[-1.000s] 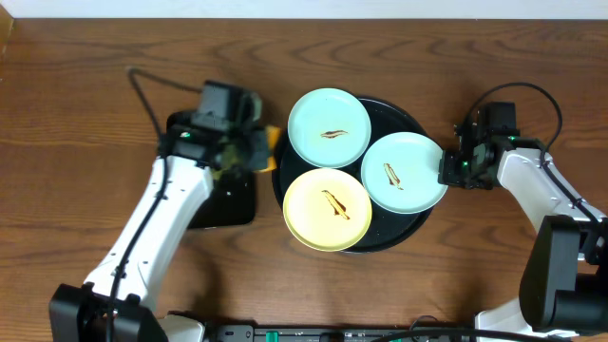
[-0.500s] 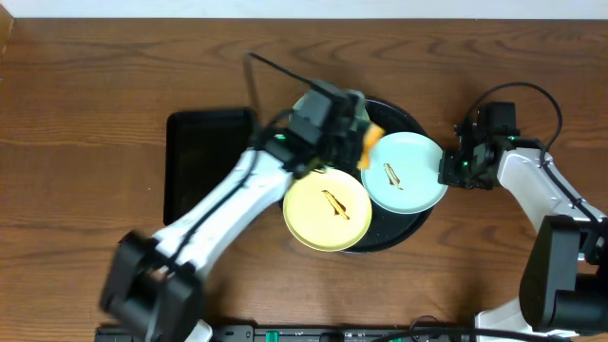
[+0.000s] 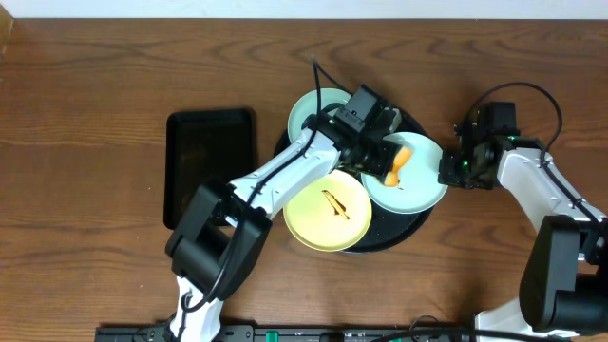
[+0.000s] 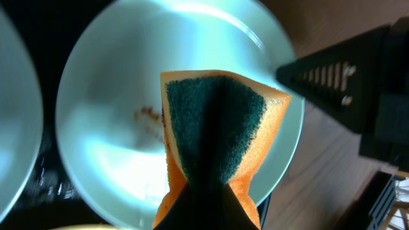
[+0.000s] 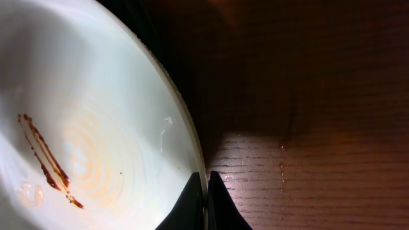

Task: Clean dirty plates on tray and stack at the side
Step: 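Scrub the held pale blue plate with the sponge in the left gripper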

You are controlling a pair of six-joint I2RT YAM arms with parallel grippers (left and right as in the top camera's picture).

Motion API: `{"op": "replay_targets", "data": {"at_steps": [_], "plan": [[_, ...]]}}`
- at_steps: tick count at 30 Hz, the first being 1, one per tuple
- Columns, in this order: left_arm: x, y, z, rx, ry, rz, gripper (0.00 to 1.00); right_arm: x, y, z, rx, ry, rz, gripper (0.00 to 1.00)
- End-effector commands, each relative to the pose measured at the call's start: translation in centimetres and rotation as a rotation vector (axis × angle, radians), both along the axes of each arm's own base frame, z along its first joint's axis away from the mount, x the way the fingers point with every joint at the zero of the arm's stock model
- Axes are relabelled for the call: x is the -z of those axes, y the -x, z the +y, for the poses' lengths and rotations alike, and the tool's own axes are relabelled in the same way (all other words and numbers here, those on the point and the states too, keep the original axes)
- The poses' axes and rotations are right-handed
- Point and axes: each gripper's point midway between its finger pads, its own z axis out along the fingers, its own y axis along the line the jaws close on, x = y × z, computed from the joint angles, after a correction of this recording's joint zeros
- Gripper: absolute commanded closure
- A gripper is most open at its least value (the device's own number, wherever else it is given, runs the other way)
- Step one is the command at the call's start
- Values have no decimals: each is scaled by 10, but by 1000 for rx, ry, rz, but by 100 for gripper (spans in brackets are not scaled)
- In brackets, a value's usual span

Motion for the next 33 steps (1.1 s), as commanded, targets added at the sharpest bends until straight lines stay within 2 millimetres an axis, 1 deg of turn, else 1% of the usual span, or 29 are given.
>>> {"op": "replay_targets", "data": {"at_steps": [1, 5, 7, 13, 16, 21, 28, 33], "plan": [[2, 5, -18, 74, 21, -33, 93, 0, -1, -3, 4, 12, 3, 99], [15, 16, -39, 117, 32, -45, 93, 0, -1, -3, 5, 11, 4, 99], [25, 19, -46, 120, 19, -51, 92, 1, 0, -3, 4, 11, 7, 99], [46, 20, -47, 107, -36, -59, 92, 1, 1, -3, 4, 11, 11, 99], [55, 9, -37, 63, -105, -101, 92, 1, 2, -3, 4, 11, 13, 99], [62, -20, -13, -41, -233, -212, 92, 1, 4, -3, 4, 10, 25, 99], [63, -43, 8, -109, -272, -240, 92, 2, 7, -3, 4, 10, 38, 99], [62, -55, 20, -141, -274, -237, 92, 2, 8, -3, 4, 9, 41, 99]]}}
